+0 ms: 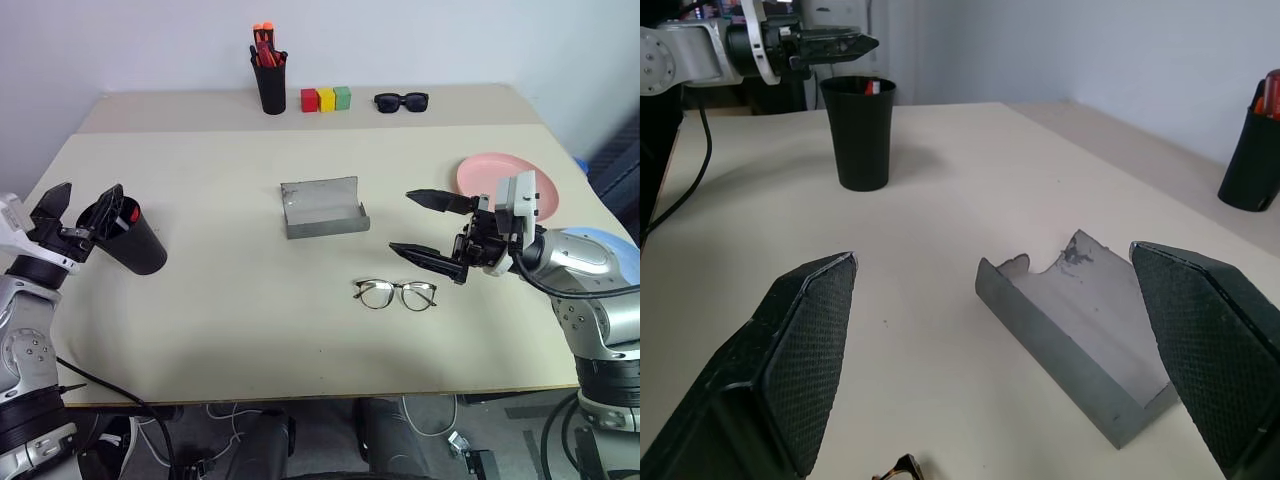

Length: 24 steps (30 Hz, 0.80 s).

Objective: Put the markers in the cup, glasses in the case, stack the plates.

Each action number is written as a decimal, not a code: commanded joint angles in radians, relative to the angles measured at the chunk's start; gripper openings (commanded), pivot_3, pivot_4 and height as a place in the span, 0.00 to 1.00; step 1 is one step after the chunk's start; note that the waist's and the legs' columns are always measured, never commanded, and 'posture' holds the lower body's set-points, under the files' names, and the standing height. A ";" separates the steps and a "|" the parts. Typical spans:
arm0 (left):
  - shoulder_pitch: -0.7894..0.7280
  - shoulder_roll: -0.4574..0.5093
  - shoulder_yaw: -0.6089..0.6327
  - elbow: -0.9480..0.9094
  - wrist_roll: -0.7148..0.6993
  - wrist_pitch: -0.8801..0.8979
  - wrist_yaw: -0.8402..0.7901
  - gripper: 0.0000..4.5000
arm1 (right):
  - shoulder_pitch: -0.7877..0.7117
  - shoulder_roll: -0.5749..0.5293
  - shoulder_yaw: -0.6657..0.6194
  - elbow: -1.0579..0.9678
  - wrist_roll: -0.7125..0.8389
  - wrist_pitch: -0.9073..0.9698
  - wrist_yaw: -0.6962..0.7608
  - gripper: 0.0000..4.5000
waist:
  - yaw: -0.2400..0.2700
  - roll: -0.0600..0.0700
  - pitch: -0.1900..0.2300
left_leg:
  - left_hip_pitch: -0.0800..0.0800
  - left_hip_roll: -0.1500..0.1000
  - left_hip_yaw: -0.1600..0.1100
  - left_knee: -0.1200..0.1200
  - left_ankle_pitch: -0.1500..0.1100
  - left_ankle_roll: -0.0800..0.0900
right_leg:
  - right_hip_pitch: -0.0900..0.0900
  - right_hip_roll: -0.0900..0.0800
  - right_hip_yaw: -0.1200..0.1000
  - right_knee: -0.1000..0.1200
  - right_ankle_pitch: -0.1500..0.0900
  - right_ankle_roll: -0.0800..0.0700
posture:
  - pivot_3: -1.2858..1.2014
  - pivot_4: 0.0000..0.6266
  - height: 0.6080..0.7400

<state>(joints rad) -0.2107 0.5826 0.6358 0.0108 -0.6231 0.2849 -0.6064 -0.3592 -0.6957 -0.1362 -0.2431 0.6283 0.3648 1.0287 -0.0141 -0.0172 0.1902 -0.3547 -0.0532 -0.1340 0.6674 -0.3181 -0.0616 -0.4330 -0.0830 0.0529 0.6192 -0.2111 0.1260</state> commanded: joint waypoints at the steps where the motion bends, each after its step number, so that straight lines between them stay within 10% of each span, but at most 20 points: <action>1: -0.020 0.024 0.000 -0.055 -0.034 0.025 0.017 0.99 | -0.022 -0.001 -0.013 -0.032 0.009 -0.008 -0.002 1.00 | 0.001 0.000 0.000 | 0.000 0.000 0.000 0.000 0.000 0.000 | 0.000 0.000 0.000 0.000 0.000 0.000 | 0.52 0.24 1.00; 13: -0.276 0.196 -0.105 -0.146 -0.356 0.429 -0.080 0.99 | -0.019 -0.006 -0.024 0.002 -0.008 -0.026 0.000 1.00 | -0.003 0.000 0.000 | 0.000 0.000 0.000 0.000 0.000 0.000 | 0.000 0.000 0.000 0.000 0.000 0.000 | 0.52 0.24 1.00; 24: -0.435 0.267 -0.403 0.021 -0.161 0.364 -0.384 0.99 | 0.034 -0.055 -0.029 0.005 -0.072 -0.053 0.022 1.00 | -0.006 0.000 0.000 | 0.000 0.000 0.000 -0.001 0.000 0.000 | 0.000 0.001 0.000 -0.001 0.000 0.000 | 0.52 0.24 1.00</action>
<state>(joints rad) -0.6414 0.8374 0.2406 0.0286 -0.8046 0.6732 -0.9501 -0.3321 -0.7339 -0.1392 -0.2102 0.5612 0.3285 1.0421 -0.0202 -0.0167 0.1904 -0.3549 -0.0532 -0.1337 0.6666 -0.3184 -0.0609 -0.4331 -0.0821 0.0529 0.6176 -0.2112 0.1260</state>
